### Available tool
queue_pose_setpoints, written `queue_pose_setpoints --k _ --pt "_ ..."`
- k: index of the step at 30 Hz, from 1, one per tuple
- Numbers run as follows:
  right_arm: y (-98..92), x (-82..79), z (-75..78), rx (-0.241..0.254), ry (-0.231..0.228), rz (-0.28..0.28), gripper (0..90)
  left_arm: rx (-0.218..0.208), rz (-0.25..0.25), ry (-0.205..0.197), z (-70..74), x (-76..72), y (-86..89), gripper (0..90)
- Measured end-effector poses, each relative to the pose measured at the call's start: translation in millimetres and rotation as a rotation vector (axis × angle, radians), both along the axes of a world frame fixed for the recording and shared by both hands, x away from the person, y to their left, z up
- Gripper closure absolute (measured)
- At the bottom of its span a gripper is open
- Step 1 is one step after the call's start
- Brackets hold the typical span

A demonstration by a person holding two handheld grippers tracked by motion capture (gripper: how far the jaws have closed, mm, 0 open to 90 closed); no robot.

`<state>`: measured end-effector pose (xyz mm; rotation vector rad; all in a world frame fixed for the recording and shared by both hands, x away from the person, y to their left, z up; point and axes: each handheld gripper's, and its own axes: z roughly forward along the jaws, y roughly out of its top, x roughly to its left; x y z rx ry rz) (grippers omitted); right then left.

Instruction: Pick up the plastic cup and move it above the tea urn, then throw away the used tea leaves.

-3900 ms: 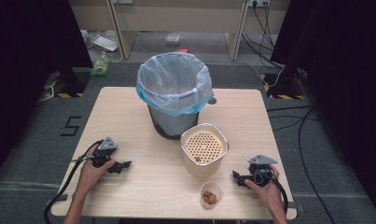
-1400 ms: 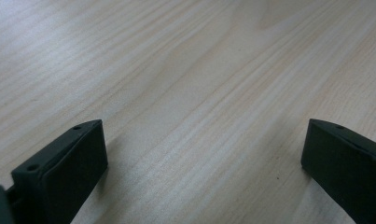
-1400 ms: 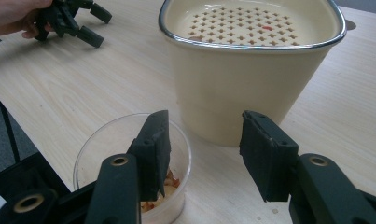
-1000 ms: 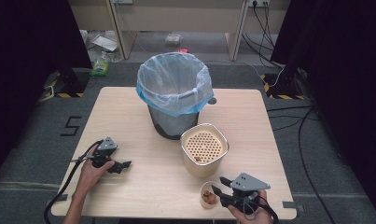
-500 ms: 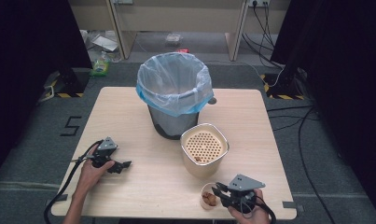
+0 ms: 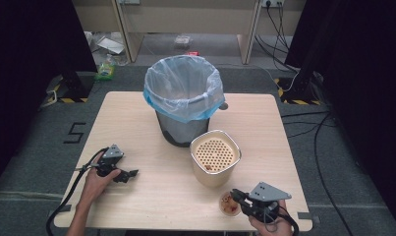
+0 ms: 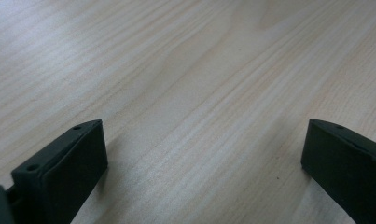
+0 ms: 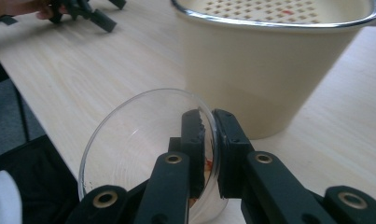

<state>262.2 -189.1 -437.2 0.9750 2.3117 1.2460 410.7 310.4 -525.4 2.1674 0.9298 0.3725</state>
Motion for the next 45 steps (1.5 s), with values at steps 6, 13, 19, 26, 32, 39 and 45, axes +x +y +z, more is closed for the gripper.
queue_pose_setpoints --k 6,13,19,26,32,39,45 --pt "-15.6 6.5 5.3 -0.022 -0.053 -0.053 84.1 0.0 0.0 -0.001 0.0 0.0 0.0 0.0" --pt "-31.7 20.4 13.1 -0.061 -0.121 -0.119 84.1 -0.001 0.0 -0.001 -0.1 0.0 0.0 0.0" --pt "-41.3 35.4 15.3 -0.091 -0.162 -0.166 84.0 -0.001 0.001 -0.001 -0.1 0.0 -0.1 0.0" --pt "-52.1 51.9 26.8 -0.094 -0.219 -0.215 84.1 -0.001 0.0 -0.001 -0.1 0.0 0.0 0.0" --pt "-54.7 63.4 41.2 -0.105 -0.272 -0.239 84.1 -0.001 0.0 -0.001 -0.1 0.0 0.0 0.0" --pt "-44.4 78.5 61.3 -0.122 -0.335 -0.231 84.0 0.0 0.0 0.0 0.0 -0.1 0.0 0.0" --pt "-31.0 92.4 81.6 -0.138 -0.392 -0.216 83.9 0.0 0.0 0.0 0.0 -0.1 0.0 0.0"
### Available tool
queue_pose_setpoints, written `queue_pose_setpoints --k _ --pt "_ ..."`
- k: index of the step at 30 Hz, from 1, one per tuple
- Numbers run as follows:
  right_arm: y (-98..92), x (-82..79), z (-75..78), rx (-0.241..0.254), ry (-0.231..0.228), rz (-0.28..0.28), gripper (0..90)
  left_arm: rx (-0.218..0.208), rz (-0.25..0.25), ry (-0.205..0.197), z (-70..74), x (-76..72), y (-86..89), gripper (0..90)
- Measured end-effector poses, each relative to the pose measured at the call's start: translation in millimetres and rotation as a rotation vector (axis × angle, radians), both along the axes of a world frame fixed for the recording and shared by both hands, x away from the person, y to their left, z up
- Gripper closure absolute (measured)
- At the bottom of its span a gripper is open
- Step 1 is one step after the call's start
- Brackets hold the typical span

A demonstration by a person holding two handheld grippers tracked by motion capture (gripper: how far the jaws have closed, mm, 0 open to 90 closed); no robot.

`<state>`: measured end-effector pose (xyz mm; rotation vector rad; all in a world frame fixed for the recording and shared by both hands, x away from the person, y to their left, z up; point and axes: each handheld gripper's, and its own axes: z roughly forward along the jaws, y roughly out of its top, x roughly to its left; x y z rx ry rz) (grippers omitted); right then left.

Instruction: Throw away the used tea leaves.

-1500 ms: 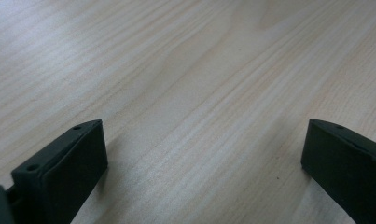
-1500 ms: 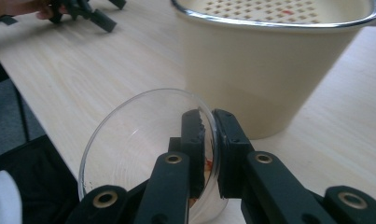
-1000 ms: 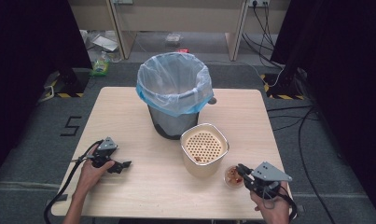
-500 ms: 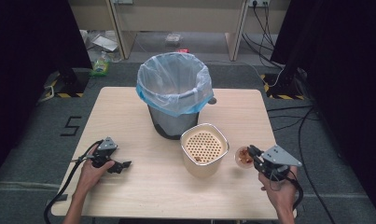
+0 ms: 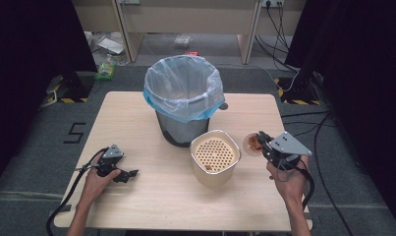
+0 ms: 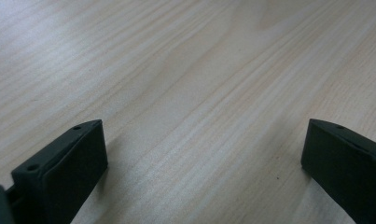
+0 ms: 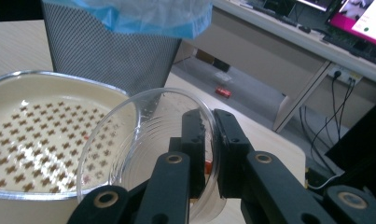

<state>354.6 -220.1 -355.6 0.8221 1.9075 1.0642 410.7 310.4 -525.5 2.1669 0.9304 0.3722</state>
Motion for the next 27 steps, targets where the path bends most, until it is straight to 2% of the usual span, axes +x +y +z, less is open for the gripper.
queue_pose_setpoints --k 3,5,6,7,8,10,13,14,15,18,19,20,21,22,23,27 --pt "7.0 7.3 8.8 -0.029 -0.033 0.01 84.0 0.0 0.0 0.0 0.0 0.0 0.0 0.0" --pt "9.9 9.2 11.4 -0.036 -0.04 0.011 84.0 0.001 0.0 0.0 0.0 0.0 0.0 0.0" --pt "16.3 13.0 16.5 -0.067 -0.067 0.026 84.0 0.001 0.0 0.0 0.0 0.0 0.0 0.0" --pt "16.3 13.0 16.5 -0.067 -0.067 0.026 84.0 0.0 0.0 0.0 0.0 0.0 0.0 0.0" --pt "23.0 16.1 21.0 -0.106 -0.088 0.029 84.0 0.0 0.0 0.0 0.0 0.0 0.0 0.0" --pt "30.7 19.2 23.5 -0.15 -0.115 0.037 84.0 0.001 0.0 0.0 0.0 0.0 0.0 0.0" --pt "41.8 23.4 24.8 -0.212 -0.147 0.043 84.0 0.0 0.0 0.0 0.0 0.0 0.0 0.0" --pt "41.8 23.4 24.8 -0.212 -0.147 0.043 84.0 0.001 0.0 0.0 0.0 0.0 0.0 0.0" --pt "45.4 24.8 24.7 -0.233 -0.159 0.052 84.0 0.0 0.0 0.0 0.0 0.0 0.0 0.0" --pt "59.3 28.6 22.0 -0.353 -0.218 0.066 84.0 0.0 0.0 0.0 0.0 0.0 0.0 0.0" --pt "59.3 28.6 22.0 -0.353 -0.218 0.066 84.0 0.0 0.0 0.0 0.0 0.0 0.0 0.0" --pt "62.2 29.3 20.9 -0.388 -0.236 0.07 84.0 0.0 0.0 0.0 0.0 0.0 0.0 0.0" --pt "67.4 29.5 18.5 -0.445 -0.262 0.071 84.0 0.0 0.0 0.0 0.0 0.0 0.0 0.0" --pt "67.4 29.5 18.5 -0.445 -0.262 0.071 84.0 0.0 0.0 0.0 0.0 0.0 0.0 0.0" --pt "70.4 29.7 16.3 -0.471 -0.281 0.082 83.9 0.0 0.0 0.0 0.0 0.0 0.0 0.0" --pt "76.0 29.0 12.7 -0.516 -0.316 0.098 84.0 0.0 0.0 0.0 0.0 0.0 0.0 0.0"
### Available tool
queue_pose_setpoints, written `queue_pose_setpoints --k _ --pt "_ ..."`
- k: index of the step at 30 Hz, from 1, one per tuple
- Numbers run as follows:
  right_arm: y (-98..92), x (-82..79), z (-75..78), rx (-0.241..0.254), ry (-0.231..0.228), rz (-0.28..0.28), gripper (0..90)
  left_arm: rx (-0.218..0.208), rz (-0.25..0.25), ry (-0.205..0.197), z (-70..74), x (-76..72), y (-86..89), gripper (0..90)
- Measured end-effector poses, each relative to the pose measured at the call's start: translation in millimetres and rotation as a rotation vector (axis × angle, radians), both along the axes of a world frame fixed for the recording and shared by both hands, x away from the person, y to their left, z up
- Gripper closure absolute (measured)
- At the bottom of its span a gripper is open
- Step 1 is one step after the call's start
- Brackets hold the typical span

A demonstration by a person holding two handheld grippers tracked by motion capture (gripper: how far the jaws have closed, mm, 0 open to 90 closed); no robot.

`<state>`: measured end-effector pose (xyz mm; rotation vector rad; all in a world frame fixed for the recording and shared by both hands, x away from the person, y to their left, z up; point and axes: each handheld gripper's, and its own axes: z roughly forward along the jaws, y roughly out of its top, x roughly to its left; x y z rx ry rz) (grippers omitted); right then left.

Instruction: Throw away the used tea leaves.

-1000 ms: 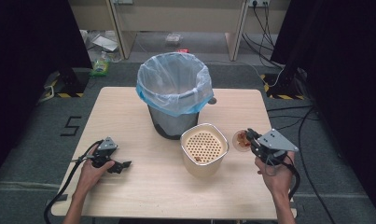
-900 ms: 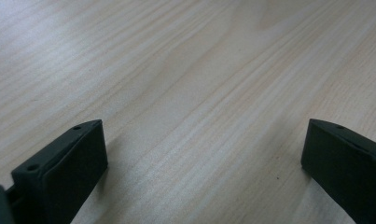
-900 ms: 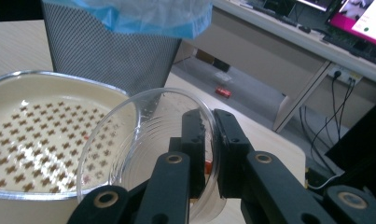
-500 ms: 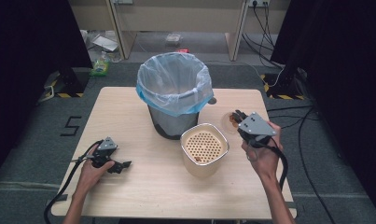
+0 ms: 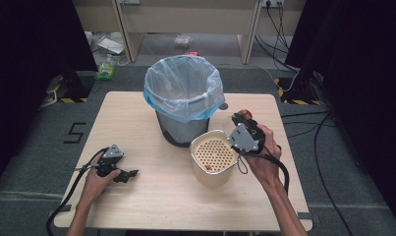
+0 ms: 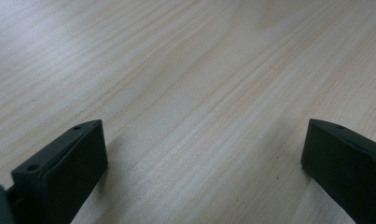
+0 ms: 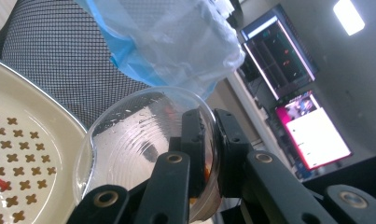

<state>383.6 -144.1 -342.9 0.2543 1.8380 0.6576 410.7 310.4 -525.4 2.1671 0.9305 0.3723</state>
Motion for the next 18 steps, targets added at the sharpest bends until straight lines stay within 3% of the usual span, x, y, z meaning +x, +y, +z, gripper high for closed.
queue_pose_setpoints --k 3,5,7,10,11,12,15,16,18 --pt "3.6 -0.2 -1.7 -0.022 -0.005 0.036 83.8 0.0 0.0 0.0 0.0 0.0 0.0 0.0" --pt "8.6 -1.9 -3.5 -0.06 -0.037 0.064 83.7 0.001 0.0 0.0 0.0 0.0 0.0 0.0" --pt "10.0 -3.1 -4.6 -0.06 -0.047 0.07 83.7 0.0 0.0 0.0 0.0 0.0 0.0 0.0" --pt "14.2 -7.6 -7.0 -0.122 -0.12 0.099 83.9 0.001 0.0 -0.001 0.0 0.0 0.0 0.0" --pt "14.2 -7.6 -7.0 -0.122 -0.12 0.099 83.9 0.001 0.0 -0.001 0.0 0.0 0.0 0.0" --pt "17.3 -12.2 -9.7 -0.166 -0.167 0.109 84.1 0.0 0.0 0.0 0.0 0.0 0.0 0.0" --pt "20.4 -15.7 -12.7 -0.205 -0.201 0.124 84.2 0.0 0.0 0.0 0.0 0.0 0.0 0.0" --pt "25.0 -19.1 -18.3 -0.293 -0.233 0.135 84.2 0.0 0.0 0.0 0.0 0.0 0.0 0.0" --pt "29.1 -22.0 -25.1 -0.345 -0.253 0.157 84.0 0.0 0.0 0.0 0.0 0.0 0.0 0.0"
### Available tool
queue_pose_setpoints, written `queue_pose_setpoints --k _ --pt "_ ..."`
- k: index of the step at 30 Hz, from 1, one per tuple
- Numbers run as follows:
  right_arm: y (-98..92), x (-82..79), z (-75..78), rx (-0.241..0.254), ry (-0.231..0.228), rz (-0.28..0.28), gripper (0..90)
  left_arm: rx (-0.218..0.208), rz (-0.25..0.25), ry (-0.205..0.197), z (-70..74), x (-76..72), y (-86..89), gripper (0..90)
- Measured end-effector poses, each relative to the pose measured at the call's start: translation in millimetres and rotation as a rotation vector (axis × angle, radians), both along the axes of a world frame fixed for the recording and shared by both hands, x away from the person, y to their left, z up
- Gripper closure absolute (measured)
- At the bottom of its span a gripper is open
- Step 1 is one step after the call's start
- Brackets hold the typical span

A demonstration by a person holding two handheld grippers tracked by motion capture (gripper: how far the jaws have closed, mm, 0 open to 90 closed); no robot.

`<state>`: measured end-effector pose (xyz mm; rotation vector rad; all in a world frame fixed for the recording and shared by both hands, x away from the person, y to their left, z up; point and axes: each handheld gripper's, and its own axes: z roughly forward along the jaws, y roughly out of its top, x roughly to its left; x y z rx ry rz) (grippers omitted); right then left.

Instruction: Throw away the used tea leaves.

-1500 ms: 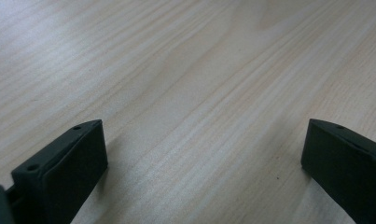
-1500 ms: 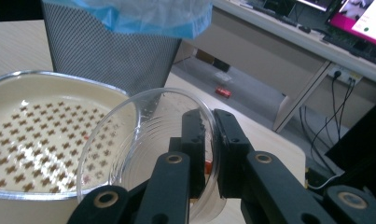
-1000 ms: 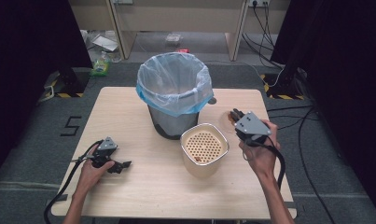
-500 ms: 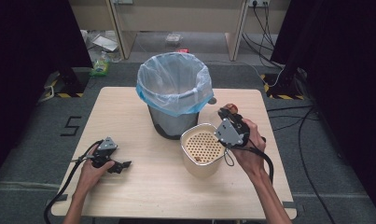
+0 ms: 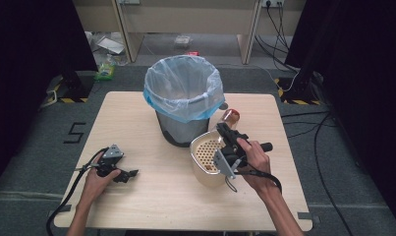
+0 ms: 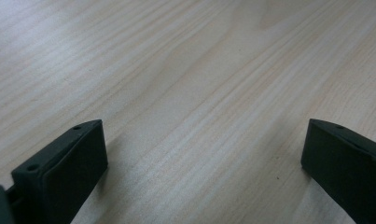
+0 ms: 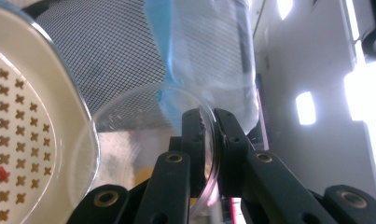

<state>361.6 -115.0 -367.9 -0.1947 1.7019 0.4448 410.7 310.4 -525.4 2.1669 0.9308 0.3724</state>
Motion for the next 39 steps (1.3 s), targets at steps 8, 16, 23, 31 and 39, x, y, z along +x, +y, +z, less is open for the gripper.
queue_pose_setpoints --k 8,16,23,31,39 --pt "6.6 -4.7 -11.6 -0.078 -0.084 0.013 84.9 0.0 0.0 0.0 0.0 0.0 0.0 0.0" --pt "11.1 -9.2 -17.8 -0.178 -0.17 0.041 85.7 0.0 0.0 0.0 0.0 0.0 0.0 0.0" --pt "12.1 -18.0 -22.7 -0.187 -0.239 0.047 86.4 0.001 0.0 0.0 0.0 0.0 0.0 0.0" --pt "12.8 -18.6 -27.7 -0.211 -0.295 0.029 86.5 0.0 0.0 0.0 0.0 0.0 0.0 0.0" --pt "15.2 -16.1 -32.6 -0.14 -0.285 0.019 86.8 0.0 0.0 -0.001 0.0 0.0 0.0 0.0"
